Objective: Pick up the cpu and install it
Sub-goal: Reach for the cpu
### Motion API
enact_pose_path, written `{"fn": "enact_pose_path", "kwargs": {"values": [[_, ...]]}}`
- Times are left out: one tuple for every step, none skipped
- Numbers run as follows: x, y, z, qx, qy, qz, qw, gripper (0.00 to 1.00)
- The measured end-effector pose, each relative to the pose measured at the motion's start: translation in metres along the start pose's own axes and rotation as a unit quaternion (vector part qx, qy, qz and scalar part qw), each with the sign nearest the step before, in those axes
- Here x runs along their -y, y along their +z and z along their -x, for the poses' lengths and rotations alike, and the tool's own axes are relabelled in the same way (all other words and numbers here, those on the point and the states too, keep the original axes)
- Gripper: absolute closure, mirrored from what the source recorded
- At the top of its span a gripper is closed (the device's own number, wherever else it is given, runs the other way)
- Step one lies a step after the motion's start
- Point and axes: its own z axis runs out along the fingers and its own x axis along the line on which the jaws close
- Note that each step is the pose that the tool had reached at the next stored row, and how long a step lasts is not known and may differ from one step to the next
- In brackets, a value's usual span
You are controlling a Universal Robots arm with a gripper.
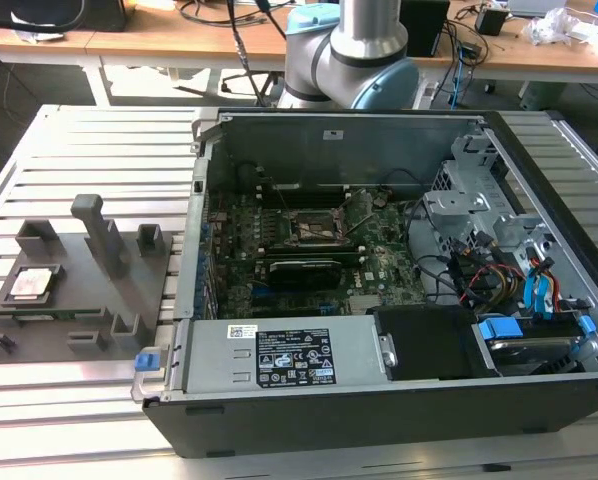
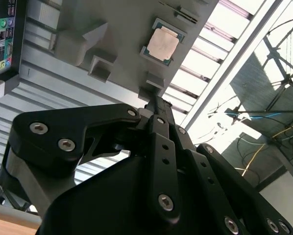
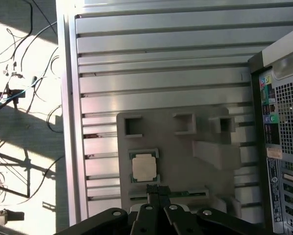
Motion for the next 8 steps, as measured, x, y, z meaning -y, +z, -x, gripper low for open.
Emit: {"fn": "enact_pose_path", "kwargs": {"values": [[0.0001, 0.0000, -0.0015, 0.0000, 0.000, 0.0000, 1.0000, 0.89], [0.0003, 0.0001, -0.0042, 0.0000, 0.000, -0.0001, 1.0000, 0.89], [0.0005, 0.0005, -0.0071, 0.0000, 0.000, 0.0000, 1.0000, 0.89], [0.0006, 0.0010, -0.0075, 0.0001, 0.000, 0.0001, 1.0000, 0.89], [0.0007, 0.0015, -0.0075, 0.0000, 0.000, 0.0000, 1.0000, 0.89], [0.0007, 0.0022, -0.0076, -0.0001, 0.000, -0.0001, 1.0000, 0.89], [0.0007, 0.0030, -0.0076, 0.0000, 0.000, 0.0000, 1.0000, 0.89], [0.0008, 0.0042, -0.0077, 0.0000, 0.000, 0.0000, 1.0000, 0.89]]}}
